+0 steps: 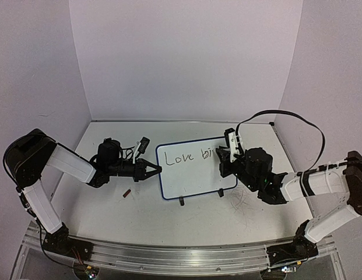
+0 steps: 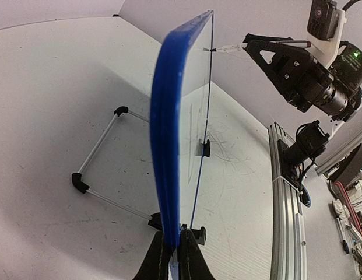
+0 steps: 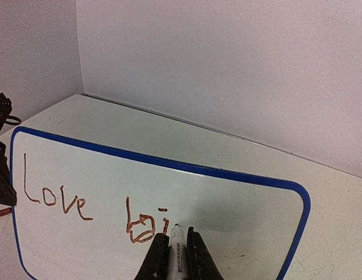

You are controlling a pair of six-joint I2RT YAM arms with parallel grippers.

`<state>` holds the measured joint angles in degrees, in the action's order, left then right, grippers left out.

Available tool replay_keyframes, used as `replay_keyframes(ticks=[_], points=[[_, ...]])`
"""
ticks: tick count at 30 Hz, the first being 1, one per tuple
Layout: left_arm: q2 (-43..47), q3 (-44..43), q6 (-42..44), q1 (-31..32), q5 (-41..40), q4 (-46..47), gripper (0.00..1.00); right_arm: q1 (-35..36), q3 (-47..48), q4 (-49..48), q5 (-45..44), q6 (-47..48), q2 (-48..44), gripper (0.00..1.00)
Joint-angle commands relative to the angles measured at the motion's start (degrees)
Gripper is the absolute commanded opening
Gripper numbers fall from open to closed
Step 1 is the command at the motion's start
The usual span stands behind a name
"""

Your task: Write a sentence on the whiteboard

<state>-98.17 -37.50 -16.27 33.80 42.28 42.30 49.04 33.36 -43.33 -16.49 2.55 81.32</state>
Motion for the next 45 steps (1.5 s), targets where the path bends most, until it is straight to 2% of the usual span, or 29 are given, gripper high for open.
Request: replay_keyframes(ticks=[1, 24, 45], points=[[1.6, -1.9, 2.7, -0.5, -2.3, -1.3, 0.0, -0.2, 2.0, -2.7, -2.0, 0.5, 0.4, 0.0], [2.4, -1.4, 2.8, -0.5, -2.3, -1.5, 0.0, -0.1, -2.7, 1.6, -0.1, -5.8, -1.1, 0.0], [1.6, -1.9, 2.8, -0.4, -2.1, -1.6, 0.0, -1.0, 1.9, -1.6, -2.3, -3.0, 0.1, 0.0]])
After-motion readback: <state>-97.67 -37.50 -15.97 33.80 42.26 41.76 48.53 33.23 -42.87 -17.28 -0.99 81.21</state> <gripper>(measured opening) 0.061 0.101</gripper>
